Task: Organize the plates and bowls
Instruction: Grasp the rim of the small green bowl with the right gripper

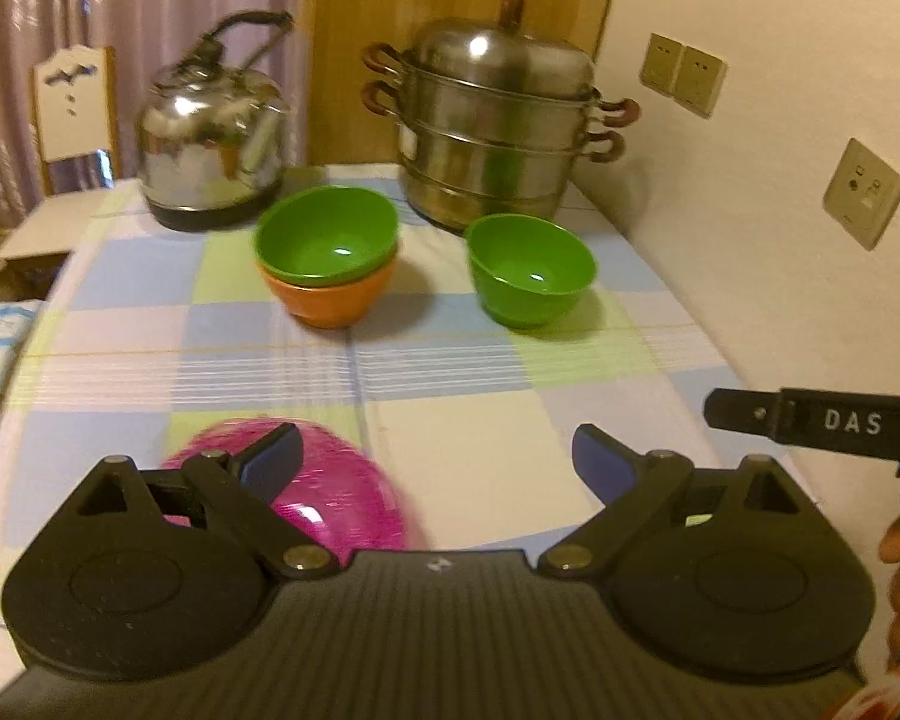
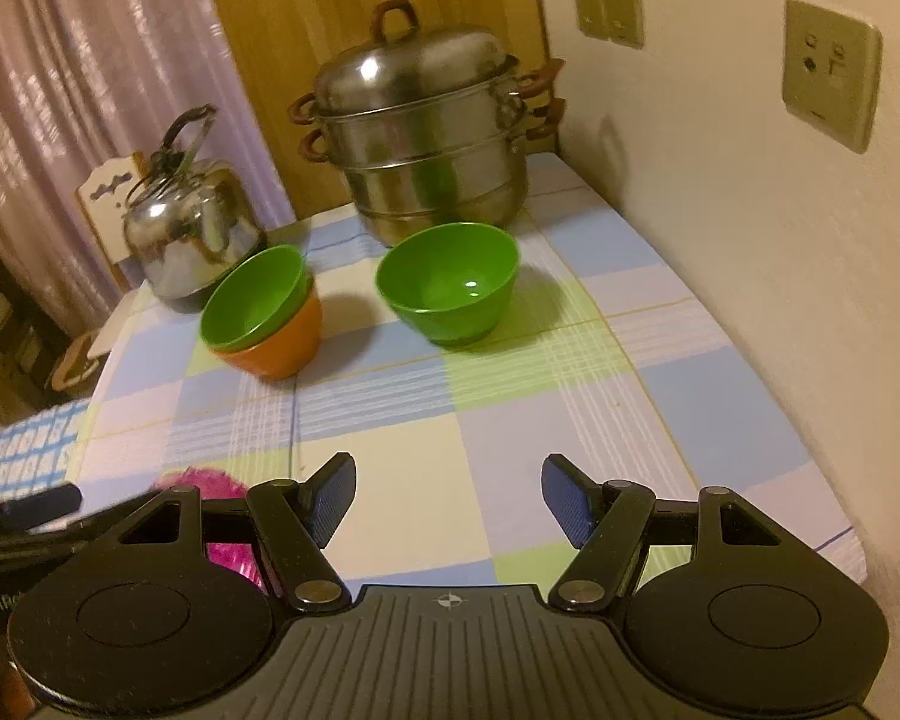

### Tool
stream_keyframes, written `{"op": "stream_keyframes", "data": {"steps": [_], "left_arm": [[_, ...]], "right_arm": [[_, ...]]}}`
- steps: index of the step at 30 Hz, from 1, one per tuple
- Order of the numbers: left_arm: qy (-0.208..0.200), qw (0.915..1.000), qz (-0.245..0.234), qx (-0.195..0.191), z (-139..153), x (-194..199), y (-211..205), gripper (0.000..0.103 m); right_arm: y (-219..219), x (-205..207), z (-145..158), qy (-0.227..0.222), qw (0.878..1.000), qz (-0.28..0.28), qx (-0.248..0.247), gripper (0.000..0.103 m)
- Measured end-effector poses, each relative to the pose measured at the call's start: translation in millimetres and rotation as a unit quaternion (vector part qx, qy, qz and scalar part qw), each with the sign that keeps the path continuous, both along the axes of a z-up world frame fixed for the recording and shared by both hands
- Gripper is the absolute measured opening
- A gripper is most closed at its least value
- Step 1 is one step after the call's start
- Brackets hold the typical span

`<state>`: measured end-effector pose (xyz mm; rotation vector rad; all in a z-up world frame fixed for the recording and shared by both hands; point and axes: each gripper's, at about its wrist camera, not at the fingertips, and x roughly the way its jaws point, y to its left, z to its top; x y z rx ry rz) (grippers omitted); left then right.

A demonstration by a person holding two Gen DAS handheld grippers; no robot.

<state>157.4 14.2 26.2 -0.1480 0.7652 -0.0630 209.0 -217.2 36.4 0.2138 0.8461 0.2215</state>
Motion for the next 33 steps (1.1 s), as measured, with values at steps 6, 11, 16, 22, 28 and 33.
{"op": "stream_keyframes", "data": {"steps": [6,11,16,22,28,33], "left_arm": [[0.022,0.999,-0.014,-0.037,-13.2,55.0,-9.2,0.095],[0.04,0.9963,-0.025,-0.072,-26.5,119.3,-13.2,0.094],[0.051,0.9952,-0.033,-0.076,-37.4,184.0,-20.4,0.085],[0.06,0.9959,-0.028,-0.062,-54.7,250.7,-27.8,0.072],[0.072,0.9966,-0.034,-0.024,-77.2,296.7,-42.5,0.058],[0.09,0.9957,-0.02,-0.003,-97.5,319.4,-46.1,0.045]], "right_arm": [[-24.0,45.8,-10.7,0.017,0.999,-0.016,0.037,0.069],[-41.5,95.3,-23.6,0.027,0.998,-0.025,0.05,0.068],[-53.2,147.4,-36.4,0.027,0.998,-0.025,0.05,0.068],[-56.0,201.7,-52.3,0.034,0.997,-0.021,0.061,0.062],[-50.1,249.2,-72.5,0.047,0.997,-0.015,0.061,0.048],[-49.0,277.6,-94.0,0.071,0.994,-0.012,0.076,0.041]]}}
